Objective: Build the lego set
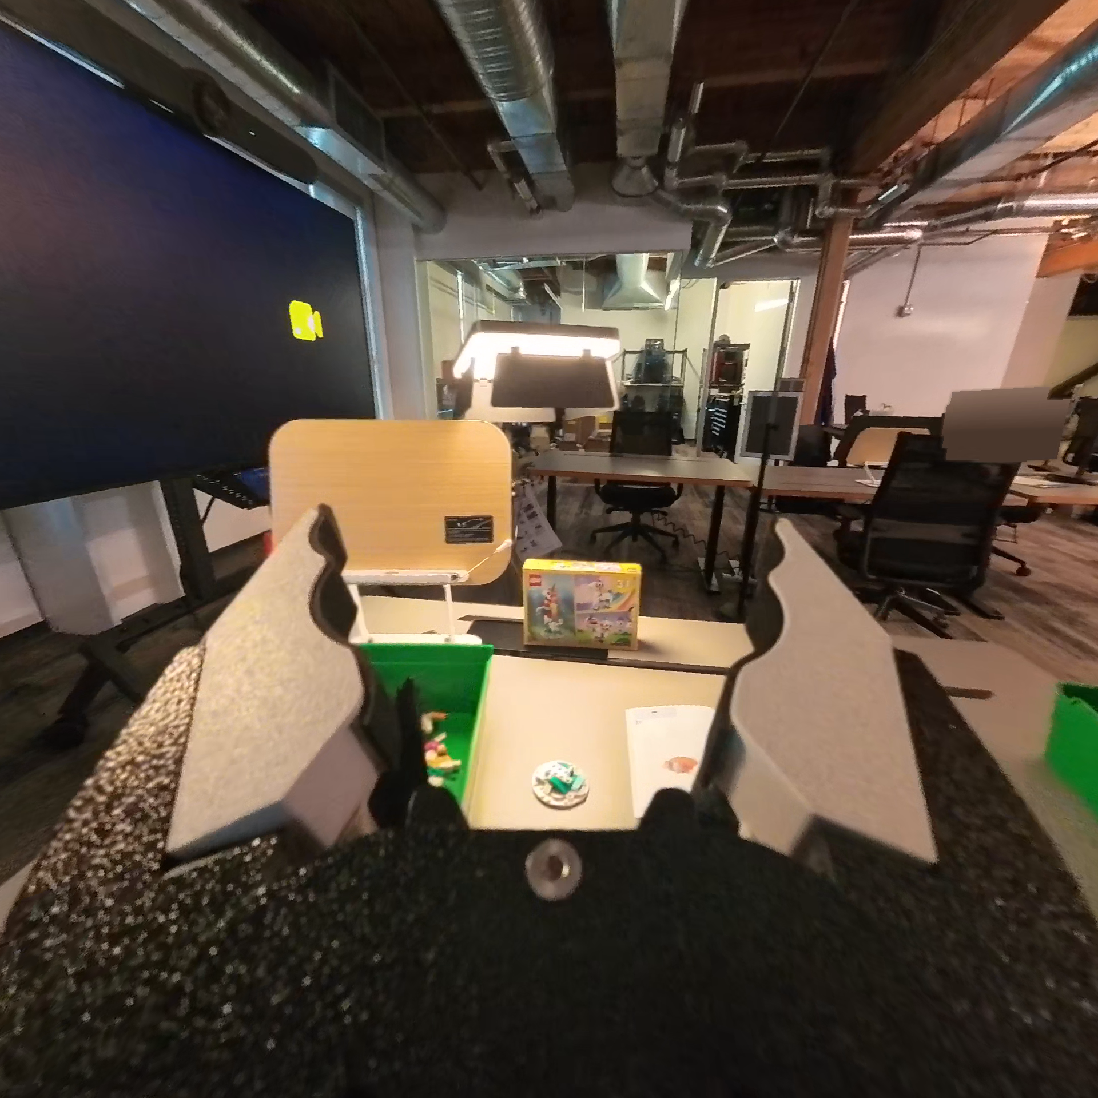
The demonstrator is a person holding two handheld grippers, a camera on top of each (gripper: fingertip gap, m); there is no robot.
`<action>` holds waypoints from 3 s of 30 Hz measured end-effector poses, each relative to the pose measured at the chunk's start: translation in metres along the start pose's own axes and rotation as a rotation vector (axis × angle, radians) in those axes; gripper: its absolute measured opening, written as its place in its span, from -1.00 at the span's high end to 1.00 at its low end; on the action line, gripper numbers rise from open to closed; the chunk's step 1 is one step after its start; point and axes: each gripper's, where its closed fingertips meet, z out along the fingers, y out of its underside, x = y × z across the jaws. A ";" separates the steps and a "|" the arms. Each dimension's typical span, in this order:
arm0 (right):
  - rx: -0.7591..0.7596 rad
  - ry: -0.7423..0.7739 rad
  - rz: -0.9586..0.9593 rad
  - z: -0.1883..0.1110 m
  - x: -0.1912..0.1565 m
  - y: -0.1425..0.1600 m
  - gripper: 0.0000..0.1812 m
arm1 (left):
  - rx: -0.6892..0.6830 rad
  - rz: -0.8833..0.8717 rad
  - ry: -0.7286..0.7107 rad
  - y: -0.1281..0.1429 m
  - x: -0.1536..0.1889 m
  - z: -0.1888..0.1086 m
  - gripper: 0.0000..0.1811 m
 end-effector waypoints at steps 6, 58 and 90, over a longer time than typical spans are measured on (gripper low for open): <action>-0.437 0.326 0.141 -0.027 0.025 0.026 0.07 | -0.033 0.060 -0.065 -0.004 -0.068 -0.045 -0.49; 0.900 0.318 -0.259 0.841 -0.290 -1.111 -0.12 | -0.283 0.109 -0.393 0.135 -1.271 -0.062 -0.75; 0.795 1.642 0.563 0.716 0.147 -1.047 0.06 | 0.072 -0.167 1.207 0.247 -0.749 0.681 -0.73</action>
